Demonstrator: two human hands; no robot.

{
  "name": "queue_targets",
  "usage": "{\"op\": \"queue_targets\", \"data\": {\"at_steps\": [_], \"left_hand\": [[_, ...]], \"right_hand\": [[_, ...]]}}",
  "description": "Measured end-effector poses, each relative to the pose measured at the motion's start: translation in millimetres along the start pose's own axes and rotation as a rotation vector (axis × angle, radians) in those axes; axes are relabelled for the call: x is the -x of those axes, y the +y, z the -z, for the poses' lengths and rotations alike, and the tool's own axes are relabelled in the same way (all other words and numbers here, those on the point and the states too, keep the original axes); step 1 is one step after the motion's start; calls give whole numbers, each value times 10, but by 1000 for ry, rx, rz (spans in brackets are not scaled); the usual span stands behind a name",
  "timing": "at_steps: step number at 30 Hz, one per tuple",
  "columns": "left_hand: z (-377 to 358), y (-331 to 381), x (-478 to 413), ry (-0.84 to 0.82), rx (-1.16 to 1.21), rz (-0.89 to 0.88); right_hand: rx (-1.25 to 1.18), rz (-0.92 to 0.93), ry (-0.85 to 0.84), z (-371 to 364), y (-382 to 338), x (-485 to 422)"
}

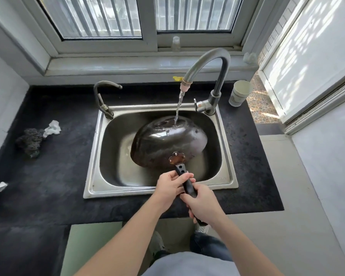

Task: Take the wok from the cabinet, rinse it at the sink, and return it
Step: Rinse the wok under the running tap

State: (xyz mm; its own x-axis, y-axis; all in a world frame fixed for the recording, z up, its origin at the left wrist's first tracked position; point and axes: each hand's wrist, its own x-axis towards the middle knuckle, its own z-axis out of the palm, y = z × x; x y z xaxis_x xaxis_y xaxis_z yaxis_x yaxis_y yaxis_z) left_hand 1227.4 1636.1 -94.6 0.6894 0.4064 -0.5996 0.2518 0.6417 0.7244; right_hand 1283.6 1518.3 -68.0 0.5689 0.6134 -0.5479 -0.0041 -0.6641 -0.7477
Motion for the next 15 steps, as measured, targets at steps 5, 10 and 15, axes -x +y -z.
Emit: {"op": "queue_targets", "data": {"at_steps": [5, 10, 15], "left_hand": [[121, -22, 68, 4, 113, 1], [200, -74, 97, -31, 278, 36], [276, -113, 125, -72, 354, 50]], "right_hand": [[228, 56, 41, -71, -78, -20], [454, 106, 74, -105, -107, -21], [580, 177, 106, -132, -142, -18]]}}
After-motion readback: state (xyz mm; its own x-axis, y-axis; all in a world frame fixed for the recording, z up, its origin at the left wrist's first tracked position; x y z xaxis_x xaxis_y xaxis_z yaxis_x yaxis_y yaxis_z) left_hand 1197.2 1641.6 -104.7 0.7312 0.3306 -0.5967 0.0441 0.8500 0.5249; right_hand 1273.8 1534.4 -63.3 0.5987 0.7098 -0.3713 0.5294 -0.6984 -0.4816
